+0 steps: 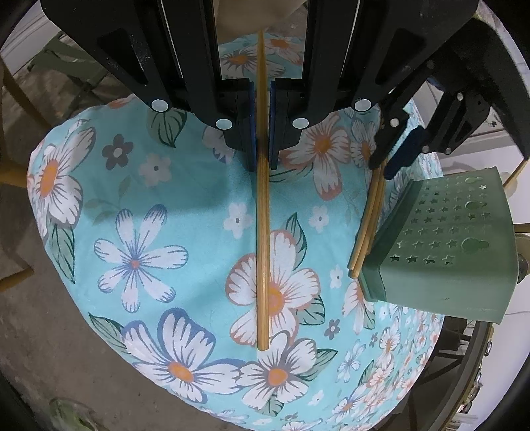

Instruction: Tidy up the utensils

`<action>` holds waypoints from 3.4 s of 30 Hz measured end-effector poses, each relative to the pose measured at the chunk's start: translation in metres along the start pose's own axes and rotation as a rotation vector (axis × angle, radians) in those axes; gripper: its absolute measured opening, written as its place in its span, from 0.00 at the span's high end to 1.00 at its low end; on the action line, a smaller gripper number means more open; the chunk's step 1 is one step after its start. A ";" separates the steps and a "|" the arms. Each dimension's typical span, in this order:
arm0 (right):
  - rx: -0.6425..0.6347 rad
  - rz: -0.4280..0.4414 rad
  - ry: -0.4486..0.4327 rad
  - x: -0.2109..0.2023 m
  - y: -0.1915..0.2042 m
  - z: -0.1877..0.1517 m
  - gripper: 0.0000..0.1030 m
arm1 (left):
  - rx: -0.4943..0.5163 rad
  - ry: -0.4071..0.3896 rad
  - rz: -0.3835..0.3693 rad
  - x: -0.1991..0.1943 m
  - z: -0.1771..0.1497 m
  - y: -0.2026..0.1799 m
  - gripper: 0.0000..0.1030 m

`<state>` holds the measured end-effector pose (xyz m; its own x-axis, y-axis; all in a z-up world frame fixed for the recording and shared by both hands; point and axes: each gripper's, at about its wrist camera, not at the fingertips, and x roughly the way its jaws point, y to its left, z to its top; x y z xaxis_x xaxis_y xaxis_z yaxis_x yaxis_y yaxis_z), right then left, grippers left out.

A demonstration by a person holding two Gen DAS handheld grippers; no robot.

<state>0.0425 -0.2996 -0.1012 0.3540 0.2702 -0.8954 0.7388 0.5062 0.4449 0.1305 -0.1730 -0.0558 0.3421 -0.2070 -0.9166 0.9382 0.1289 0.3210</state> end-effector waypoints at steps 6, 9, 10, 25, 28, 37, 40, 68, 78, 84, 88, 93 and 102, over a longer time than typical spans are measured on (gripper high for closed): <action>0.000 0.006 0.004 0.000 -0.002 0.001 0.96 | 0.015 0.002 0.032 0.007 0.002 -0.003 0.87; 0.000 0.007 0.005 0.001 -0.002 0.001 0.96 | 0.029 0.011 0.056 0.018 0.011 -0.007 0.87; 0.001 0.007 0.004 0.001 -0.002 0.001 0.96 | 0.026 0.011 0.058 0.019 0.010 -0.006 0.87; -0.034 0.004 0.007 -0.003 0.001 -0.002 0.96 | -0.062 0.014 0.040 -0.005 -0.009 -0.001 0.94; -0.043 -0.005 0.013 -0.005 0.002 -0.006 0.96 | -0.088 0.011 0.033 -0.020 -0.016 -0.002 0.94; -0.064 -0.023 0.027 -0.005 0.003 -0.017 0.96 | -0.124 0.007 0.009 -0.031 -0.021 -0.015 0.94; -0.068 -0.026 0.031 -0.003 0.003 -0.018 0.95 | -0.137 0.006 -0.007 -0.031 -0.021 -0.014 0.94; -0.103 -0.014 -0.036 0.001 0.025 0.057 0.73 | -0.127 0.008 -0.065 0.001 0.045 -0.017 0.86; -0.121 -0.012 -0.032 0.011 0.029 0.072 0.83 | -0.156 0.005 -0.107 0.014 0.048 -0.005 0.86; -0.102 -0.022 -0.031 0.011 0.024 0.072 0.95 | -0.169 0.008 -0.103 0.019 0.051 0.005 0.88; -0.091 -0.008 -0.042 0.005 0.022 0.069 0.95 | -0.170 -0.002 -0.100 0.017 0.054 0.000 0.95; -0.092 -0.003 -0.082 -0.011 0.027 0.064 0.96 | -0.209 -0.028 -0.107 0.000 0.058 0.011 0.95; -0.147 -0.023 -0.189 -0.056 0.049 0.051 0.96 | -0.289 -0.107 -0.141 -0.047 0.055 0.041 0.95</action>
<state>0.0883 -0.3313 -0.0305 0.4493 0.1060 -0.8871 0.6616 0.6278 0.4101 0.1553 -0.2117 0.0137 0.2282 -0.3410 -0.9119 0.9284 0.3583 0.0984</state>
